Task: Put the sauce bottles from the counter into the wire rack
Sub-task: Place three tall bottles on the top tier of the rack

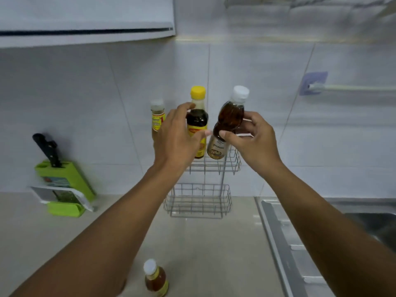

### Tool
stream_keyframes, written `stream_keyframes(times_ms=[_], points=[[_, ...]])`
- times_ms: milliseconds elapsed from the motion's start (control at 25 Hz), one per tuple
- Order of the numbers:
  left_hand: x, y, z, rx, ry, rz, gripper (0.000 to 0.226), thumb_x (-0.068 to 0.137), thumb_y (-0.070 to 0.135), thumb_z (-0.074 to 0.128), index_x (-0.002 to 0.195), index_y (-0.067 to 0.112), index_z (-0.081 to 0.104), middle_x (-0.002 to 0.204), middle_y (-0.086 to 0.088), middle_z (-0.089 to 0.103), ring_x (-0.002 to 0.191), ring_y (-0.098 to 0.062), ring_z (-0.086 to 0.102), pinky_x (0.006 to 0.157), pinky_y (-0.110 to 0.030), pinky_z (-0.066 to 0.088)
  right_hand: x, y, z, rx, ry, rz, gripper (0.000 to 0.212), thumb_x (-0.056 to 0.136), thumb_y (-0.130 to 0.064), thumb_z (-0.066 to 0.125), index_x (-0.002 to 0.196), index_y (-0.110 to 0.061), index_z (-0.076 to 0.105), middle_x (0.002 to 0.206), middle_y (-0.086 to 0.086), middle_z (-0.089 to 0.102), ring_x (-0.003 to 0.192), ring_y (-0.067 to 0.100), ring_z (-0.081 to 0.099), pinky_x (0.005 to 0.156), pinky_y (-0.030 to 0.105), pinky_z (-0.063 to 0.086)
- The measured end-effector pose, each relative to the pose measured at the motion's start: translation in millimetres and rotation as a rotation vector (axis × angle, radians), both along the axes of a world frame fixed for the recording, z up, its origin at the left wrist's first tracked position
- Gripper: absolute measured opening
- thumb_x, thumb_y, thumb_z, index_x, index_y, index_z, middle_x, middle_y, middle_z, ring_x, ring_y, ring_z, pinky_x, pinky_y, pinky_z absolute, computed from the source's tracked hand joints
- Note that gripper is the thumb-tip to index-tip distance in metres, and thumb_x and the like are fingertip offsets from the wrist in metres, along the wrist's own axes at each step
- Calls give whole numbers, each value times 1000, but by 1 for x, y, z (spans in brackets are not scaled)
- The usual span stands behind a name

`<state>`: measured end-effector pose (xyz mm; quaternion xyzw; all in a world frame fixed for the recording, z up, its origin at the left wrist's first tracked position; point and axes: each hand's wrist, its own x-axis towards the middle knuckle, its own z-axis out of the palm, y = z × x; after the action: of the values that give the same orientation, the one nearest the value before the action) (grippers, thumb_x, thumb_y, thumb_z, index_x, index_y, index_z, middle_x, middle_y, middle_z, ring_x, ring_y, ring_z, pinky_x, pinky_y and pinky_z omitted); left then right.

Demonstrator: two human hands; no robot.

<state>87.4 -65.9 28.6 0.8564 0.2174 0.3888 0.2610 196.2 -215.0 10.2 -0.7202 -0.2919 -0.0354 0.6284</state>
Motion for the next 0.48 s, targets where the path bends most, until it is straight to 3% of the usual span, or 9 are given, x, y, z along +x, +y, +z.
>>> stream_keyframes(times_ms=[120, 280, 480], points=[[10, 7, -13, -30, 20, -2, 66, 76, 38, 82, 135, 26, 53, 125, 2, 64, 114, -20, 61, 93, -39, 55, 8, 23, -7, -27, 7, -5, 59, 77, -18, 88, 130, -15, 63, 114, 0, 78, 101, 11, 75, 84, 24, 61], [18, 13, -32, -8, 17, 24, 59, 78, 28, 83, 130, 20, 57, 115, -4, 66, 107, -23, 62, 87, -33, 53, 15, 38, -26, -111, 25, 25, 58, 77, -15, 88, 130, -14, 65, 115, -1, 78, 100, 12, 74, 82, 19, 58], [21, 21, -50, -46, 97, 17, 50, 77, 23, 84, 121, 20, 59, 108, -2, 69, 96, -23, 67, 80, -40, 59, 18, 45, -47, -183, 98, 72, 53, 75, -10, 88, 124, -16, 69, 110, 0, 79, 96, 14, 76, 88, 30, 61]])
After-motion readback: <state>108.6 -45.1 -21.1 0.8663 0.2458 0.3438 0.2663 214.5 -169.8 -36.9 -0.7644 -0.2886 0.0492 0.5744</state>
